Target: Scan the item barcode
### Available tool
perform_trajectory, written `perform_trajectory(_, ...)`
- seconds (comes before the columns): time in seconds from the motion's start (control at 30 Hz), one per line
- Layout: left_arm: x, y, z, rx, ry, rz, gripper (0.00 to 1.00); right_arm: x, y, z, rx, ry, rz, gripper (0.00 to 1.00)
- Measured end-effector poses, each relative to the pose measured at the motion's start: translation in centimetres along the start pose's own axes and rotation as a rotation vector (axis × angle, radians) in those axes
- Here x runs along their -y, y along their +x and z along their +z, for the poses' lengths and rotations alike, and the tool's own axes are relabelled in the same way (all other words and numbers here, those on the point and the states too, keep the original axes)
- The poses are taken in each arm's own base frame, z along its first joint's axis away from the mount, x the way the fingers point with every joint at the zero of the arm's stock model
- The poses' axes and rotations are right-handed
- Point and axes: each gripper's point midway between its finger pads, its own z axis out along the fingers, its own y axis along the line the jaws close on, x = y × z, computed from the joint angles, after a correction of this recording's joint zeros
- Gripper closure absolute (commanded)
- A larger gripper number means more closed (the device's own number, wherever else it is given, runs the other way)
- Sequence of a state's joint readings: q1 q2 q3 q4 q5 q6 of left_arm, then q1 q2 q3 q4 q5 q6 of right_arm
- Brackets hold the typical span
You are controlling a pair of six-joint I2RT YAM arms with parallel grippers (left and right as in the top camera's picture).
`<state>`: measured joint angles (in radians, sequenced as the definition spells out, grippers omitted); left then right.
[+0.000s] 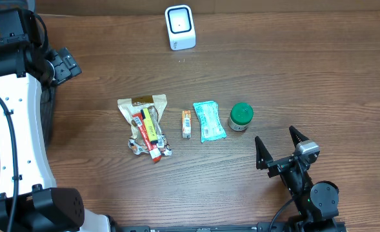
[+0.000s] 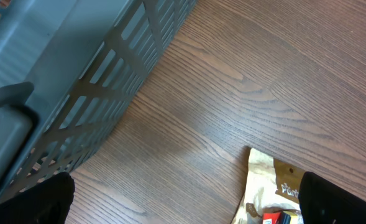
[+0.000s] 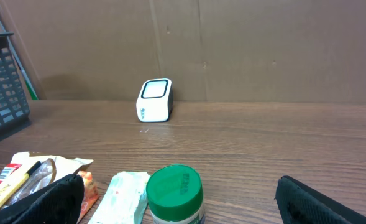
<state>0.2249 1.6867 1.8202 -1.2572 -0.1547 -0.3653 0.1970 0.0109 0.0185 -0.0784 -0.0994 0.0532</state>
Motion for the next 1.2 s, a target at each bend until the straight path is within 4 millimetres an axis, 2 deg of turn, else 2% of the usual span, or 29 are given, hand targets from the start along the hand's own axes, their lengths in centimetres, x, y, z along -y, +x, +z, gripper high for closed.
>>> perform_trajectory(0.57,0.0,0.0,0.0,0.000,0.000,0.000,0.00,0.0,0.0,0.0,0.001,0.002,0.000,0.00)
perform_trajectory(0.67,0.0,0.0,0.0,0.000,0.000,0.000,0.00,0.0,-0.6,0.0,0.024,-0.001,-0.003,0.00)
perform_trajectory(0.93,0.0,0.0,0.0,0.000,0.000,0.000,0.00,0.5,0.0,0.0,0.002,0.028,0.023,0.00)
perform_trajectory(1.2,0.0,0.0,0.0,0.000,0.000,0.000,0.00,0.1,0.6,-0.1,-0.041,0.011,0.088,0.00)
